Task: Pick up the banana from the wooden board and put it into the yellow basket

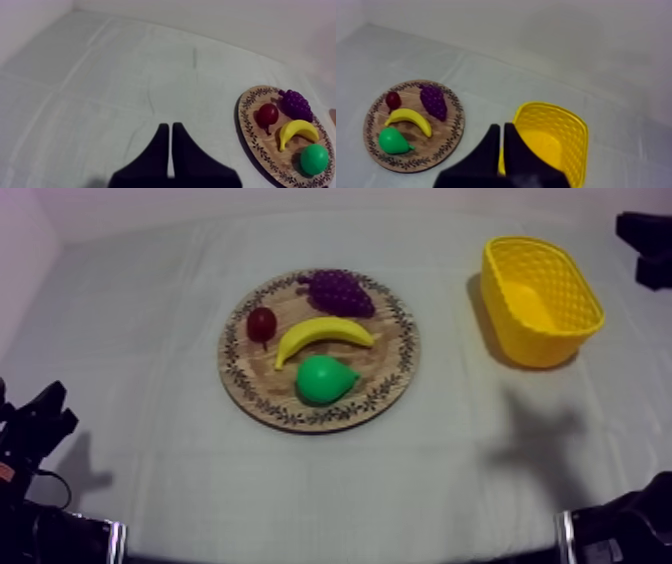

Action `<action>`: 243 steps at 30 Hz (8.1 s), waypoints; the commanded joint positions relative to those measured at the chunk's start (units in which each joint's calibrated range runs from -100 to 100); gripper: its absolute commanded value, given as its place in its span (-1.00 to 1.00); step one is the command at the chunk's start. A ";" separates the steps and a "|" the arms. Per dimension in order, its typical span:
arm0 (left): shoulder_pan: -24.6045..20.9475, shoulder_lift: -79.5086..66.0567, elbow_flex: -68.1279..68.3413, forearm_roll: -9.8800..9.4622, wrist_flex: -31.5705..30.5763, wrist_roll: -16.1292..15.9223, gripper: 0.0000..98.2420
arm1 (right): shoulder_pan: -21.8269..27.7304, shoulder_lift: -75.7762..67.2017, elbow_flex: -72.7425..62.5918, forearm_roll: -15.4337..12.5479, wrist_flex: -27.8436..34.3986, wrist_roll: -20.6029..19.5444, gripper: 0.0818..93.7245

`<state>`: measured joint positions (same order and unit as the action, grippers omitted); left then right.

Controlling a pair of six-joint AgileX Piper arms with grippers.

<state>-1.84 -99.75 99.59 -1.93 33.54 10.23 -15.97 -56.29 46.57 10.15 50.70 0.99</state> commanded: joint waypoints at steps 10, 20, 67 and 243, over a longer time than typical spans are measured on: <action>-0.01 0.00 -0.04 0.00 0.00 0.00 -1.00 | -6.78 14.07 -16.12 3.76 7.12 -3.35 -0.99; -0.01 0.00 -0.04 0.00 0.00 -0.02 -1.00 | -7.89 27.55 -27.91 2.41 10.39 -1.15 -0.99; -0.01 0.00 -0.04 0.00 0.00 0.00 -1.00 | -16.41 56.28 -46.72 -8.96 21.39 18.54 -0.99; -0.01 0.00 -0.04 0.00 0.00 -0.02 -1.00 | 11.74 52.34 -26.50 13.06 10.06 -9.65 -0.69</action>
<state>-1.84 -99.75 99.59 -1.93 33.55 10.23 -5.05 -4.99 19.95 23.50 61.16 -9.47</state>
